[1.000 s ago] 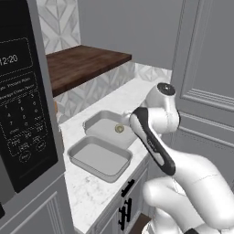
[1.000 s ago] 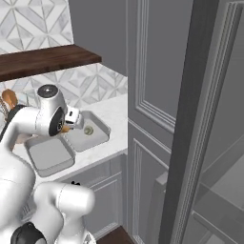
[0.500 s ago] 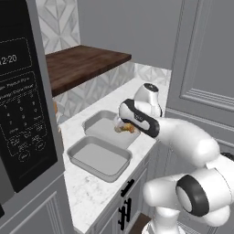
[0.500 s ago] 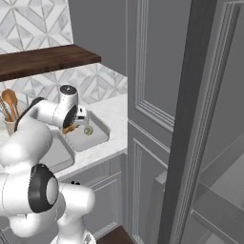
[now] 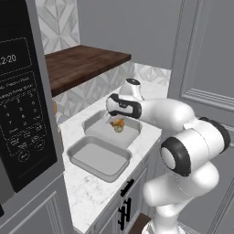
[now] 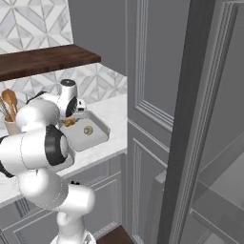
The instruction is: Place one mushroom and one chicken drumstick in each tupperware on the nearby counter, to pack two identical lunches.
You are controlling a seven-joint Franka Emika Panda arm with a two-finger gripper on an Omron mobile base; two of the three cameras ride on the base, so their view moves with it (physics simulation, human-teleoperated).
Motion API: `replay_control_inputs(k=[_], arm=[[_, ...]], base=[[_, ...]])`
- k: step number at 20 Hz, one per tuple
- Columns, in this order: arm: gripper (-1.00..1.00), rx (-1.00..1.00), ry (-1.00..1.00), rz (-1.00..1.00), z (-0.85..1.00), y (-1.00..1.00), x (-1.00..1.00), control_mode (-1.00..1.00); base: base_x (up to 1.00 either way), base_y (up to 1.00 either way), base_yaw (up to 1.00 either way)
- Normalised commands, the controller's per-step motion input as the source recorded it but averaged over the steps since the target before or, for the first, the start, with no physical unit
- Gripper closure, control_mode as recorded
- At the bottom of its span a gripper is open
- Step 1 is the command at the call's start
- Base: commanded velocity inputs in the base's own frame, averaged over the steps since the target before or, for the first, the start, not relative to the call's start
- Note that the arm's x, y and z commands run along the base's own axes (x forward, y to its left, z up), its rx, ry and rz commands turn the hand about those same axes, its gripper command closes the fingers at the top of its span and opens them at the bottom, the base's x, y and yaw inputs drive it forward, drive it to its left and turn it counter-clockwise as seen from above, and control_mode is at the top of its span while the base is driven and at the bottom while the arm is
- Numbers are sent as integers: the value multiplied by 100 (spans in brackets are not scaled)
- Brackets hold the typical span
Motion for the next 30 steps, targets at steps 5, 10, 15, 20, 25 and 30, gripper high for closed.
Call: replay_control_inputs(k=[5,10,15,20,25,30], arm=[[100,-4,-5,0,-46,0,16,-100],[100,-2,-9,0,-44,0,25,-100],[100,0,-1,0,-27,0,52,-100],[100,0,0,3,-33,1,55,-100],[100,0,0,1,-38,8,44,-100],[-100,0,-2,0,-18,5,9,-100]], base=[[0,0,0],[0,0,0],[0,0,0],[0,0,0],[0,0,0],[0,0,0]])
